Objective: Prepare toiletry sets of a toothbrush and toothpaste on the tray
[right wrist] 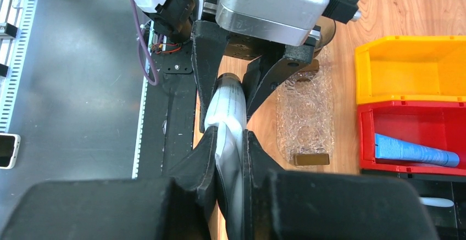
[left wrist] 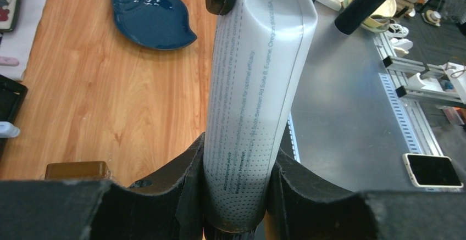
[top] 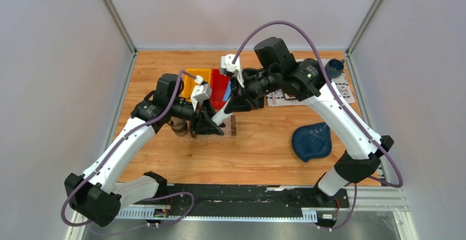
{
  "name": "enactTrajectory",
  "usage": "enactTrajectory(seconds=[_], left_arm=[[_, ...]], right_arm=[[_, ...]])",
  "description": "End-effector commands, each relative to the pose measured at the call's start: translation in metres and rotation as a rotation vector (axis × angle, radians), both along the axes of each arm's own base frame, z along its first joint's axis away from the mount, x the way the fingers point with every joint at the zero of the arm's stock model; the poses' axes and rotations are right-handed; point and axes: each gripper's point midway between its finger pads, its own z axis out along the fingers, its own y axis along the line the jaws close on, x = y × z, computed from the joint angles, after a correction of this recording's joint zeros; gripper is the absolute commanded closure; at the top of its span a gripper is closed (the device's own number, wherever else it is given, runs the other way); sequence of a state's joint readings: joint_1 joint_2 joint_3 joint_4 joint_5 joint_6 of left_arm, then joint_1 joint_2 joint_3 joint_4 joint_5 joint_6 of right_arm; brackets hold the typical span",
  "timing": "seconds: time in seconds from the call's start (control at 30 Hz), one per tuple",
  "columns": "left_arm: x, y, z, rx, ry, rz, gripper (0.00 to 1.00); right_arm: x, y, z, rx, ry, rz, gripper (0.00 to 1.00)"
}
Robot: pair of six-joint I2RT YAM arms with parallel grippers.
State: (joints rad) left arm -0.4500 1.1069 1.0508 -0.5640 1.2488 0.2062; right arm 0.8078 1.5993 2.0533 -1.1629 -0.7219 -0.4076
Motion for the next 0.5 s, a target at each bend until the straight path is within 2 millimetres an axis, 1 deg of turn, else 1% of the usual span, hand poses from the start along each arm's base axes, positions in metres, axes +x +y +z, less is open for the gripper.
enactTrajectory(seconds=[0.0,0.07,0.13,0.17,0.23,0.27,0.37,0.43,0.47], left_arm=[[0.0,0.002,0.013,-0.035,-0.154,0.015,0.91],[0.002,0.004,0.01,-0.024,-0.171,0.029,0.84],[0.003,0.005,0.009,-0.015,-0.185,0.04,0.79],[0.003,0.005,0.008,-0.012,-0.183,0.039,0.73],[0.003,0.005,0.006,-0.005,-0.186,0.043,0.69],[0.004,0.006,0.005,-0.003,-0.187,0.047,0.66],[0.006,0.006,0.007,0.0,-0.2,0.058,0.6],[0.006,0.007,0.009,-0.002,-0.212,0.065,0.59],[0.006,0.007,0.011,-0.005,-0.219,0.067,0.57]], right_arm=[[0.032,-0.002,0.005,-0.026,-0.064,-0.168,1.0],[0.034,-0.004,0.007,-0.029,-0.072,-0.183,1.0],[0.037,-0.006,0.01,-0.028,-0.082,-0.212,1.0],[0.038,-0.007,0.011,-0.026,-0.088,-0.217,1.0],[0.037,-0.007,0.016,-0.011,-0.096,-0.224,1.0],[0.038,-0.008,0.018,-0.008,-0.098,-0.227,1.0],[0.038,-0.009,0.022,0.0,-0.102,-0.236,1.0],[0.041,-0.009,0.02,-0.003,-0.107,-0.249,1.0],[0.042,-0.009,0.019,-0.006,-0.107,-0.257,1.0]])
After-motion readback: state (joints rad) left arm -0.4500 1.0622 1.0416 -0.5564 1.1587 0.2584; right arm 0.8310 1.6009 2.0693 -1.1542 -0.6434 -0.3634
